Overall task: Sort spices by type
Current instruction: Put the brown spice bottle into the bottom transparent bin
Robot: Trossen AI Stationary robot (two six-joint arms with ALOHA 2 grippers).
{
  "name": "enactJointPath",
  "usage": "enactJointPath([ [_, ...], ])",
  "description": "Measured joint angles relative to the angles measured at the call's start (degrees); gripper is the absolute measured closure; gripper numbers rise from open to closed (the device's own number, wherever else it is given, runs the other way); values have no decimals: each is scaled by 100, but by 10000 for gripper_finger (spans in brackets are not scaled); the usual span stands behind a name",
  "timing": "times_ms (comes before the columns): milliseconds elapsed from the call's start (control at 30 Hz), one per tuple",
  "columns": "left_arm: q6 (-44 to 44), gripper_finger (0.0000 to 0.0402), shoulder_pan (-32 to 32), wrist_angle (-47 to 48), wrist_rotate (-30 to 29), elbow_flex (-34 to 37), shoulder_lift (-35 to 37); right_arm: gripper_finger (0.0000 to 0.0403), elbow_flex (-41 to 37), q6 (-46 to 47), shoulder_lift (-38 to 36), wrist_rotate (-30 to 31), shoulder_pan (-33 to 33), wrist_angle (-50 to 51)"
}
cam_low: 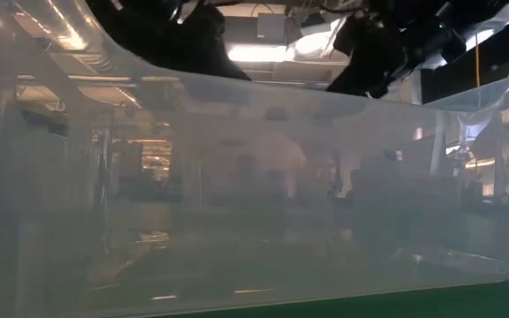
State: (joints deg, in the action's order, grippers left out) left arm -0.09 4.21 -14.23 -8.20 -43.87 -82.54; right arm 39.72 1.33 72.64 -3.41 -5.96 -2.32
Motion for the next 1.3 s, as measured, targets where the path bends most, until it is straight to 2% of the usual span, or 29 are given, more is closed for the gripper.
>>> enactJointPath([
  [100, -344, 78, -181, 327, -327, -183, -182, 17, 0, -38, -22, 222, -2, 396],
  [333, -988, 78, -388, 307, -718, -456, -796, 17, -7, -38, -327, 978, -4, 1416],
  [500, -1305, 78, -389, 501, -871, -784, -1277, 17, -7, -32, -358, 1167, -4, 1779],
  [733, -1862, 78, -387, 1389, -1324, -1238, -1364, 17, -7, 97, -170, 1184, -4, 1596],
  [933, -2151, 78, -403, 1353, -1467, -1244, -1421, 17, -7, 95, 112, 1194, -4, 1189],
  [1067, -2343, 78, -428, 1198, -1763, -1240, -1555, 17, -7, 97, 291, 1199, -4, 1192],
  [1300, -2803, 78, -425, 982, -1798, -1238, -1852, 17, -7, 126, 532, 1247, -4, 1220],
])
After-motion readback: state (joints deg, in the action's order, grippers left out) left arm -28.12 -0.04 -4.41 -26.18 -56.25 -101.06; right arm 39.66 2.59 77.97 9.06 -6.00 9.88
